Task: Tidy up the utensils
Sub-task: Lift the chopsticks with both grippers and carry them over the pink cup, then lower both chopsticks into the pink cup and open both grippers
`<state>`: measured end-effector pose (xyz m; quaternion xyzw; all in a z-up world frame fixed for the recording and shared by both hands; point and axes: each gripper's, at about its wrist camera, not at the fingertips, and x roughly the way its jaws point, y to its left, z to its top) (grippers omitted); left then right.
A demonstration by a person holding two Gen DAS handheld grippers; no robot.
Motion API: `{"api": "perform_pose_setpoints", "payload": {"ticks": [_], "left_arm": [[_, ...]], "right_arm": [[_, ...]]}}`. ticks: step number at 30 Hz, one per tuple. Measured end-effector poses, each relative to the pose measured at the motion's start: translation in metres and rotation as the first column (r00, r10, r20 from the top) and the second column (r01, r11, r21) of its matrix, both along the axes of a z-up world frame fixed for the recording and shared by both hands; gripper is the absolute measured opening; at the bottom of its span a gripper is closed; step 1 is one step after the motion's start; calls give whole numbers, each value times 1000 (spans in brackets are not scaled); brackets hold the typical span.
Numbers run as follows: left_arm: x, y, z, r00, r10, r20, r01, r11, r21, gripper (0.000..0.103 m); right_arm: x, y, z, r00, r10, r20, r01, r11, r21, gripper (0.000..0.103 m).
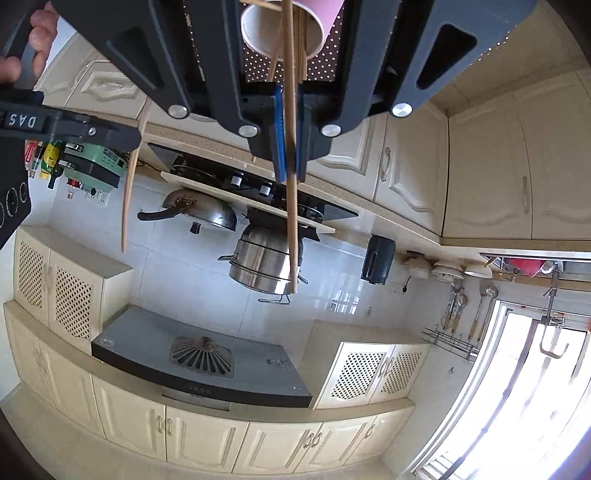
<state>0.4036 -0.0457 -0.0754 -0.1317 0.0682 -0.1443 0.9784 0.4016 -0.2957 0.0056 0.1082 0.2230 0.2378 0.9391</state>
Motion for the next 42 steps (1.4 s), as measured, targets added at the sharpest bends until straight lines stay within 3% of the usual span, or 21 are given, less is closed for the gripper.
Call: {"api": "perform_pose_setpoints", "payload": {"ticks": [10, 20, 38, 42], "left_arm": [[32, -10, -8, 997, 51, 57, -49, 998, -32, 6], [36, -16, -27, 998, 45, 35, -46, 999, 2, 6], [19, -15, -49, 999, 19, -27, -17, 997, 72, 6], [13, -12, -50, 999, 6, -40, -3, 998, 59, 6]], "right_arm": [[24, 8, 13, 995, -32, 94, 30, 999, 15, 6], [40, 13, -17, 999, -17, 38, 16, 1000, 20, 6], [32, 19, -38, 1000, 14, -20, -14, 1000, 16, 6], [29, 24, -42, 999, 20, -32, -20, 1000, 9, 6]]}}
